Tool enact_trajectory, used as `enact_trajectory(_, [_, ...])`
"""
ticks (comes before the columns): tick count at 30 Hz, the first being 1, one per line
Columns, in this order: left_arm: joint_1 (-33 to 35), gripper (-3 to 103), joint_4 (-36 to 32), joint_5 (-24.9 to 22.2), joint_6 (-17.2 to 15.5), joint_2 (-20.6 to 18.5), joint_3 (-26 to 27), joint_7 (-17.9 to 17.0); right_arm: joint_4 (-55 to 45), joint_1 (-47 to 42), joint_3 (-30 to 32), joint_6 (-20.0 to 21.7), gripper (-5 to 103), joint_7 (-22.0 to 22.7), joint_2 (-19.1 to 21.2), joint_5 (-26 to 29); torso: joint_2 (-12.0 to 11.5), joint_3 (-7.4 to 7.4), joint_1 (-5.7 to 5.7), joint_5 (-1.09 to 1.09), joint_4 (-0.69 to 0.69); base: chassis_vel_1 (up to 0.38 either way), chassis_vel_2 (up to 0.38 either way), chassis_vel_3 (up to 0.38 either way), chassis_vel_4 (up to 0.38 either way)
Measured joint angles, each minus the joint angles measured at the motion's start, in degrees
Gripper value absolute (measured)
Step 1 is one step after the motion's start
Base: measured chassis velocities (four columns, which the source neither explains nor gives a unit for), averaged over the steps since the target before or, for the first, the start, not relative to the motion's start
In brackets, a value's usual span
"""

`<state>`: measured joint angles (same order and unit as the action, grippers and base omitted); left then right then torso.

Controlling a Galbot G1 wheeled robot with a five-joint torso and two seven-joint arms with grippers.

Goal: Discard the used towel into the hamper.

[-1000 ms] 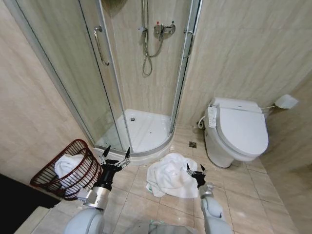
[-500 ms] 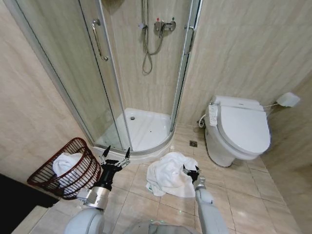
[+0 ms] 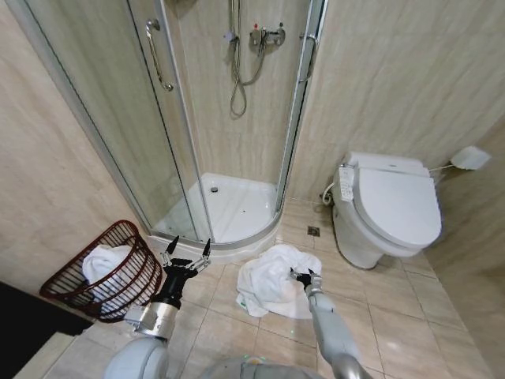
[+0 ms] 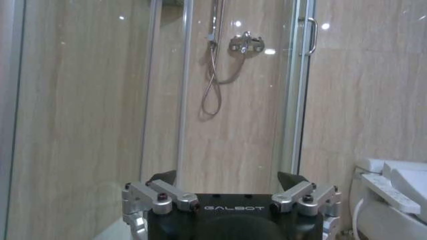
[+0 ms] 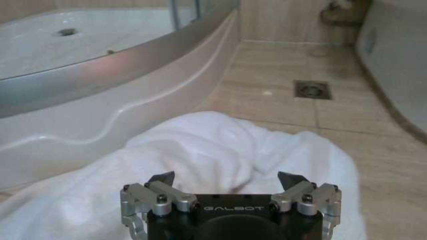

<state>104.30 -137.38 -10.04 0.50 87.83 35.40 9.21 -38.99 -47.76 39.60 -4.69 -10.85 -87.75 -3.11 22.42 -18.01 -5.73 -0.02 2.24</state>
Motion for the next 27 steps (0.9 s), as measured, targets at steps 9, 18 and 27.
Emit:
enact_trajectory(9, [0.0,99,0.0,0.0,0.0,0.0,0.0,0.0,-11.0,-3.1,-11.8,7.4,100,0.9,-1.1,5.3,-2.2,1.49,0.70,0.04,0.00,0.000,0.000,0.000,0.000])
enact_trajectory(18, [0.0,99,0.0,0.0,0.0,0.0,0.0,0.0,-17.6,-7.7,-17.9,15.2,100,3.8,-1.7,7.8,-4.0,2.64,1.27,-0.04,-0.04,0.000,0.000,0.000,0.000])
enact_trajectory(27, [0.0,99,0.0,0.0,0.0,0.0,0.0,0.0,-15.9,-11.4,-12.3,19.0,100,8.4,0.8,5.8,-6.1,4.21,1.88,0.00,0.00,0.000,0.000,0.000,0.000])
